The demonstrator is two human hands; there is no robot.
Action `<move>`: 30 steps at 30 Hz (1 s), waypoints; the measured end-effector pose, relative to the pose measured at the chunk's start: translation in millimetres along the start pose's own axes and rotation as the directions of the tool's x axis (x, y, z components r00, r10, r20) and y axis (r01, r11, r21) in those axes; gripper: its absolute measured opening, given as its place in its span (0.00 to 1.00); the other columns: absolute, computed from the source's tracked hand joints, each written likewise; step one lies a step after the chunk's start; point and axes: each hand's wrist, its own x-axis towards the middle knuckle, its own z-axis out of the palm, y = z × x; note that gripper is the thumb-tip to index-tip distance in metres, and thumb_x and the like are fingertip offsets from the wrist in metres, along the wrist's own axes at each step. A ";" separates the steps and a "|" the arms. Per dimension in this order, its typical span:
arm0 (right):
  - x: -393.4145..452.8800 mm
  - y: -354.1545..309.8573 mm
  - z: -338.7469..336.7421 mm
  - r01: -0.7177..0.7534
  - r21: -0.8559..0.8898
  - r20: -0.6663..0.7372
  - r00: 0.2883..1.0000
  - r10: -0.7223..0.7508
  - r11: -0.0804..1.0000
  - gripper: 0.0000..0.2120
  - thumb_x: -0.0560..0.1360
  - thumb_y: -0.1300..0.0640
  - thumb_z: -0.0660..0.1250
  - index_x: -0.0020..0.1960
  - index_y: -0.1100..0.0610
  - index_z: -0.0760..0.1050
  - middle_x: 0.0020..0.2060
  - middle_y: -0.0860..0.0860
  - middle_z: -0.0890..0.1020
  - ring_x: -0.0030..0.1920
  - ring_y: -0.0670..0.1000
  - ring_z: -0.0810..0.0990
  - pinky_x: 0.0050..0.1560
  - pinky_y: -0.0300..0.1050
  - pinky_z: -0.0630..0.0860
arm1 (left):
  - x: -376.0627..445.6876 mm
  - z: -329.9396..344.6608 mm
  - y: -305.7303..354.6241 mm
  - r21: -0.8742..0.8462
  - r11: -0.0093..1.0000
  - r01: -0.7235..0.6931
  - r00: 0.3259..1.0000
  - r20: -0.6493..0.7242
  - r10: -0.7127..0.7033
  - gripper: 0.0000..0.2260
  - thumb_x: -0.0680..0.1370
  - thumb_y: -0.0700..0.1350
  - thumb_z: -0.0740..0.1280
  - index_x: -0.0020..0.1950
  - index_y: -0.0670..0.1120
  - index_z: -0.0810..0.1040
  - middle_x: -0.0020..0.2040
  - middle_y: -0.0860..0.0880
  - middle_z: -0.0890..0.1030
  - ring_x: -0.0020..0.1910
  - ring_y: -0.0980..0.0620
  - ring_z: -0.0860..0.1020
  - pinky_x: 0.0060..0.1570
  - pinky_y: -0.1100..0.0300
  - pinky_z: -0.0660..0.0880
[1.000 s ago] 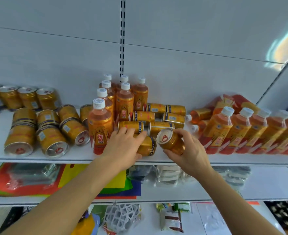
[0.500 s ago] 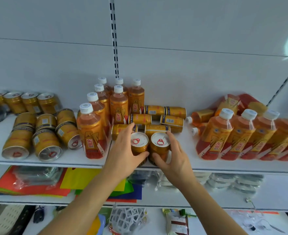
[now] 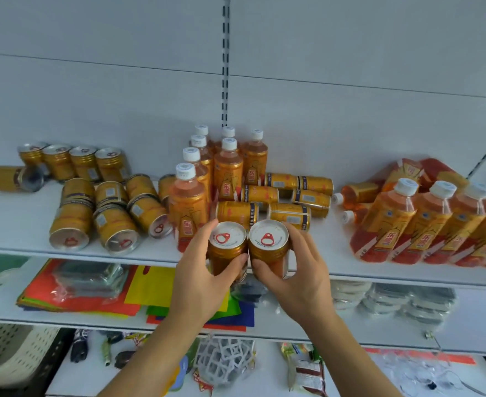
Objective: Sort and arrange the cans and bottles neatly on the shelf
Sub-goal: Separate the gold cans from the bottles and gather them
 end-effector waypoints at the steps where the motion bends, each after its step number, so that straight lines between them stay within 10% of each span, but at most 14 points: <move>1: -2.2 -12.1 6.6 0.016 -0.004 0.000 1.000 -0.016 1.000 0.33 0.73 0.45 0.78 0.73 0.54 0.74 0.63 0.44 0.79 0.64 0.45 0.79 0.61 0.35 0.77 | -4.2 -12.8 -3.6 -0.008 1.000 -0.002 1.000 -0.019 0.002 0.34 0.74 0.62 0.76 0.78 0.57 0.70 0.70 0.60 0.77 0.69 0.64 0.75 0.63 0.69 0.75; 13: -46.6 -182.5 170.3 0.038 0.072 0.147 0.988 -0.048 0.997 0.33 0.70 0.44 0.83 0.71 0.45 0.72 0.62 0.37 0.78 0.63 0.36 0.77 0.59 0.25 0.70 | -42.3 -245.5 -81.2 0.014 1.000 0.015 0.984 -0.179 -0.013 0.38 0.71 0.69 0.75 0.78 0.61 0.67 0.71 0.59 0.77 0.71 0.59 0.74 0.68 0.53 0.77; 20: -34.1 -250.8 267.9 0.034 0.085 0.224 0.973 -0.053 0.996 0.35 0.70 0.37 0.78 0.72 0.48 0.73 0.62 0.39 0.79 0.63 0.39 0.77 0.60 0.28 0.73 | -26.3 -349.5 -127.8 0.118 0.990 0.083 0.965 -0.256 -0.051 0.38 0.71 0.61 0.78 0.79 0.59 0.67 0.68 0.61 0.76 0.67 0.61 0.74 0.57 0.79 0.67; 30: 46.4 -263.2 399.1 -0.008 0.002 0.205 0.979 0.008 1.000 0.34 0.68 0.39 0.80 0.67 0.51 0.71 0.59 0.46 0.80 0.63 0.50 0.77 0.60 0.48 0.77 | 72.5 -411.6 -197.0 0.207 0.970 0.123 0.962 -0.265 -0.065 0.35 0.73 0.53 0.81 0.77 0.58 0.69 0.68 0.64 0.73 0.65 0.61 0.73 0.66 0.58 0.74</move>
